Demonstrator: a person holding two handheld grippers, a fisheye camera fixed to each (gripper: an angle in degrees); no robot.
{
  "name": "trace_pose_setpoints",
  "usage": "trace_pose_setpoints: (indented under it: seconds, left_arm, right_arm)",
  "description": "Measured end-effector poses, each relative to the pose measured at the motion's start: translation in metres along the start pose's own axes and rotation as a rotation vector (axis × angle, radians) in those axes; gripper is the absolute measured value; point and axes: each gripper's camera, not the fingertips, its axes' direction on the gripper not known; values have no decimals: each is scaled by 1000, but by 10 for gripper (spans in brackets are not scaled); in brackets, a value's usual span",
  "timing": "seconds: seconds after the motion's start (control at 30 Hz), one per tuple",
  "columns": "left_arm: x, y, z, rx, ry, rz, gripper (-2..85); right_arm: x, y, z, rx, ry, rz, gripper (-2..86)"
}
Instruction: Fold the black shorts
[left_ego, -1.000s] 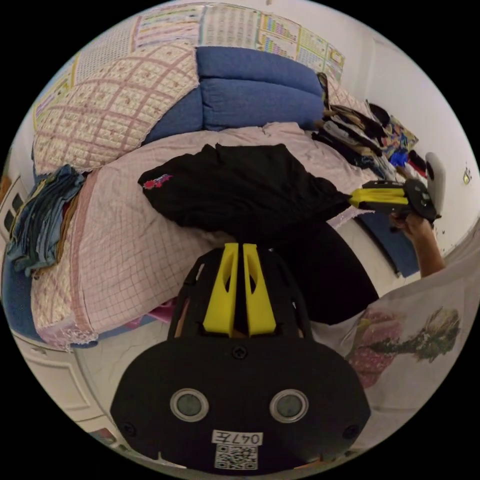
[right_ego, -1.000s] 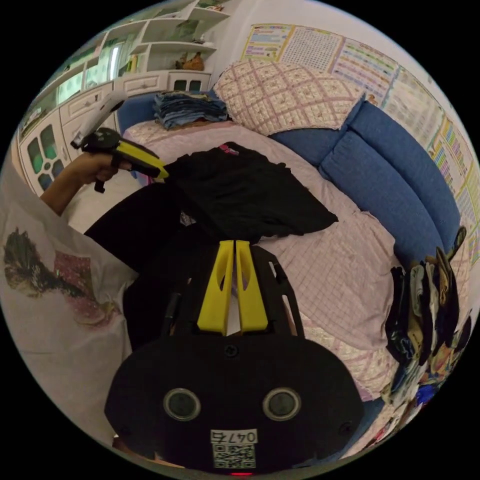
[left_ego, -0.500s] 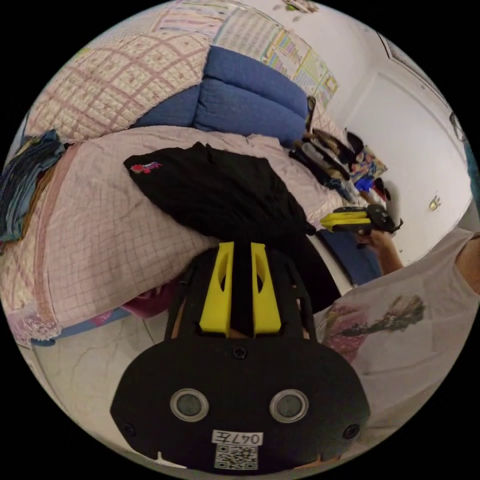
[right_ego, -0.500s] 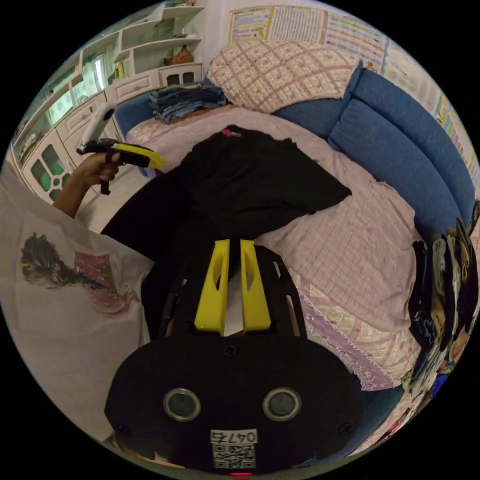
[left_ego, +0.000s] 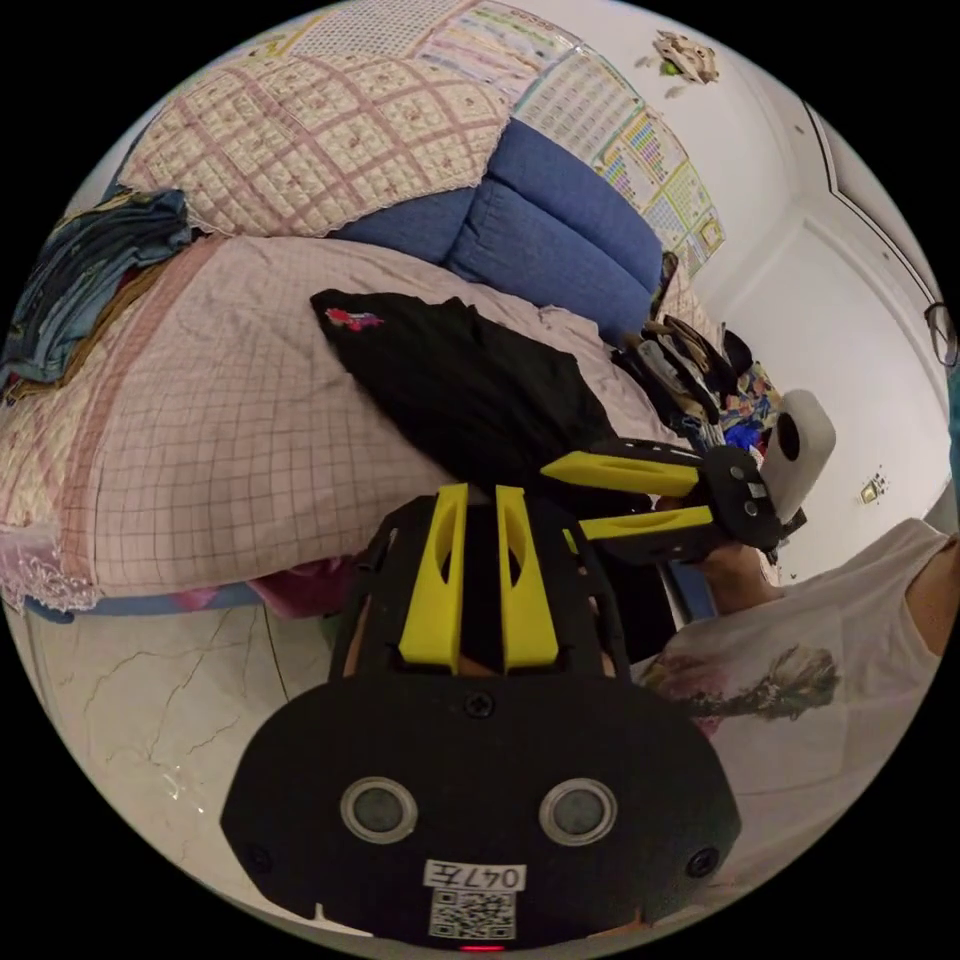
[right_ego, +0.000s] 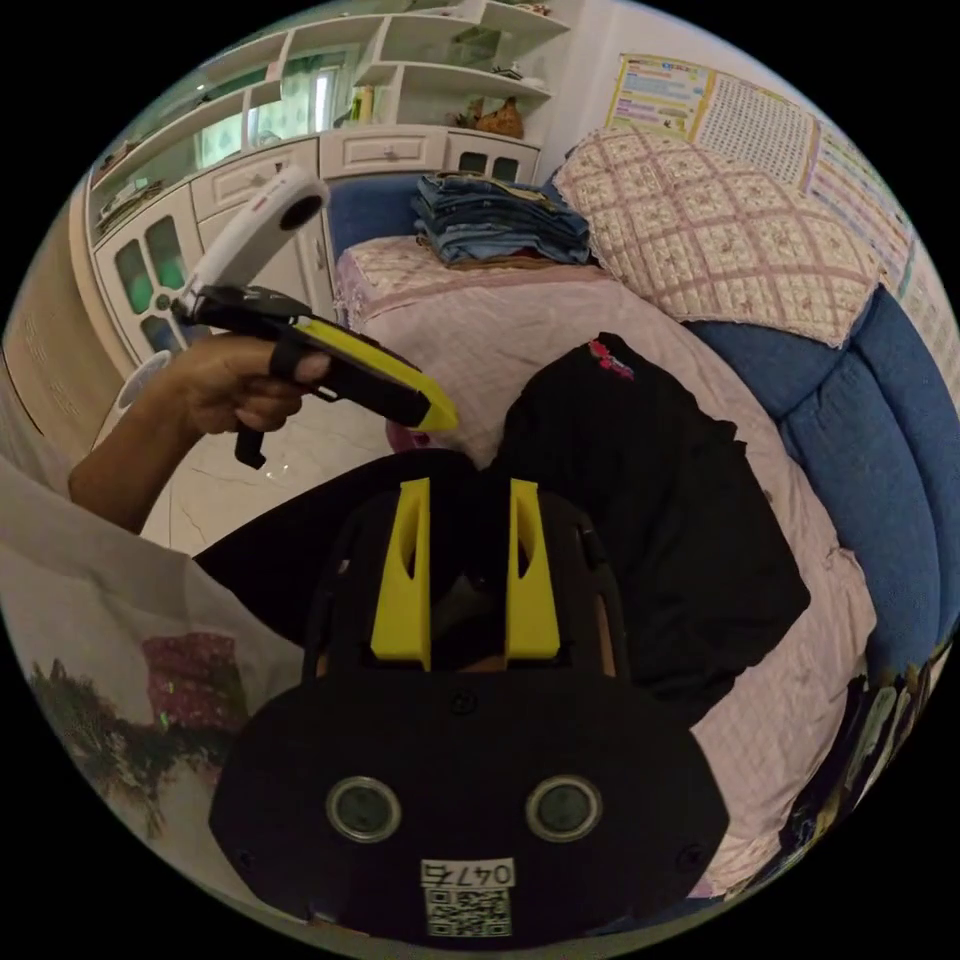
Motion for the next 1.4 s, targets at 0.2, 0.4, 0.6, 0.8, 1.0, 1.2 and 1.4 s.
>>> trace_pose_setpoints:
  seconds: [0.2,0.4,0.6,0.8,1.0,1.2,1.4]
  left_arm:
    - [-81,-53,-9,158,-19,-177,62]
    - [-155,-162,36,158,-41,-253,82]
    - [-217,-247,119,8,-18,-377,90]
    - [-233,-254,162,4,-25,-421,67]
    - [-219,-255,179,119,-31,-394,40]
    - [-117,-289,207,215,-136,-119,33]
    - [17,-321,322,140,-118,209,31]
  right_arm:
    - [5,1,24,-62,-4,0,4]
    - [37,23,14,43,-134,107,-1]
    - [68,56,8,126,-176,156,-2]
    - [95,87,12,208,-185,174,-2]
    - [125,125,25,250,-194,206,-2]
    - [179,200,29,386,-271,418,-3]
    - [234,318,55,519,-437,771,-3]
